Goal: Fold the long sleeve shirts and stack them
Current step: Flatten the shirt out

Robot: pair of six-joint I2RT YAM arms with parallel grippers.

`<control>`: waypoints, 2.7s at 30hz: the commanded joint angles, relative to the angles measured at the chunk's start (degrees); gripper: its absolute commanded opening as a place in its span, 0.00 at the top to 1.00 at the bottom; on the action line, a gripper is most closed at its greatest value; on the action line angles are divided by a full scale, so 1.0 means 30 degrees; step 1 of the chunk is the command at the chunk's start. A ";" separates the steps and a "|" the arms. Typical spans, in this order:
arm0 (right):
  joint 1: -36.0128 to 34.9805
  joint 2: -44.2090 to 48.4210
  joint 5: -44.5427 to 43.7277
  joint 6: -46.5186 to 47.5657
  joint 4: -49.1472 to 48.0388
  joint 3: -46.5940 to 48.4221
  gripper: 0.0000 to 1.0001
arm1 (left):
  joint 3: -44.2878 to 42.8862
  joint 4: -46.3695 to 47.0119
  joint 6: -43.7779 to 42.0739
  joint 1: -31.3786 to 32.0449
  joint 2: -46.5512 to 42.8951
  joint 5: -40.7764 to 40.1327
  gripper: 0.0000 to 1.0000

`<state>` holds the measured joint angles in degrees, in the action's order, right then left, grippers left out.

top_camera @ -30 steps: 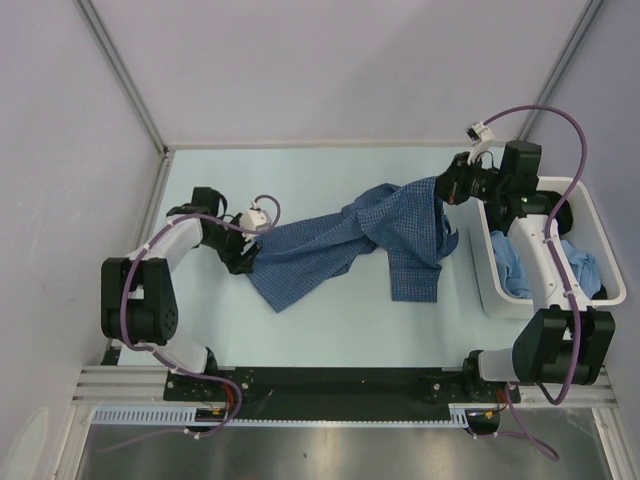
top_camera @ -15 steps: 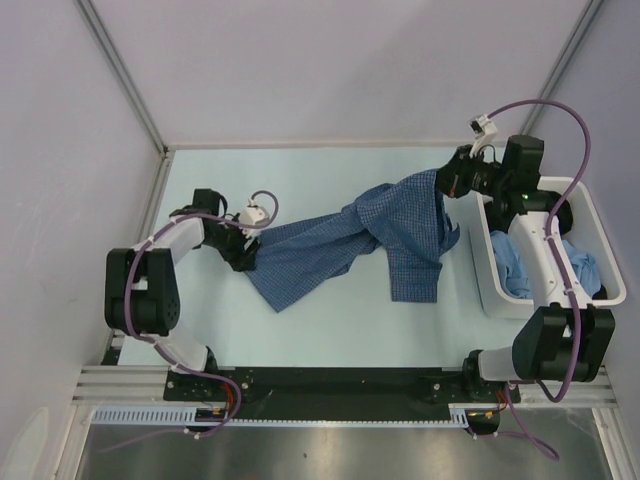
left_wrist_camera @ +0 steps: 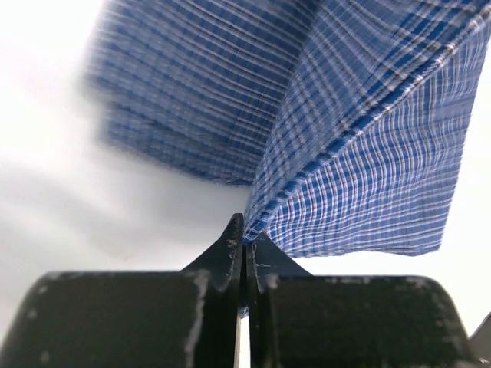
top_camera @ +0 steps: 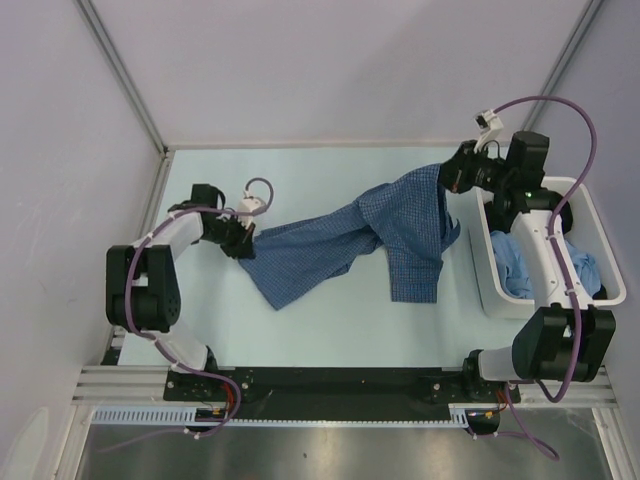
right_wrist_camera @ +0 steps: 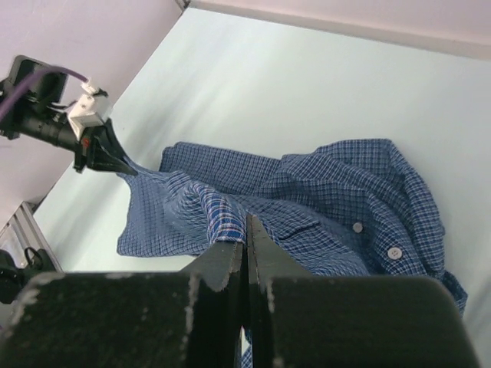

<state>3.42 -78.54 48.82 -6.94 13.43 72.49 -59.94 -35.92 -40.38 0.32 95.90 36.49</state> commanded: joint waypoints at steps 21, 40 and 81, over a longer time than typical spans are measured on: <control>-0.0203 0.3676 -0.5225 -0.2814 -0.5036 1.0114 1.00 | -1.5852 0.2096 0.4640 -0.2215 -1.0983 -0.7562 1.00; -0.0115 0.5354 -1.0473 0.0496 -0.1841 1.8527 1.00 | -1.8840 0.4682 0.6928 -0.2244 -1.4657 -0.8854 1.00; -0.3161 -2.0951 -1.1203 0.1903 -0.6736 1.6291 0.97 | -2.0006 0.5178 0.1213 -0.0282 1.3499 -0.8939 0.89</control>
<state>-5.19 -137.45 19.84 -2.31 -7.90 112.27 -114.17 -17.74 -34.39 -1.83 133.32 14.52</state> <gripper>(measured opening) 0.020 0.074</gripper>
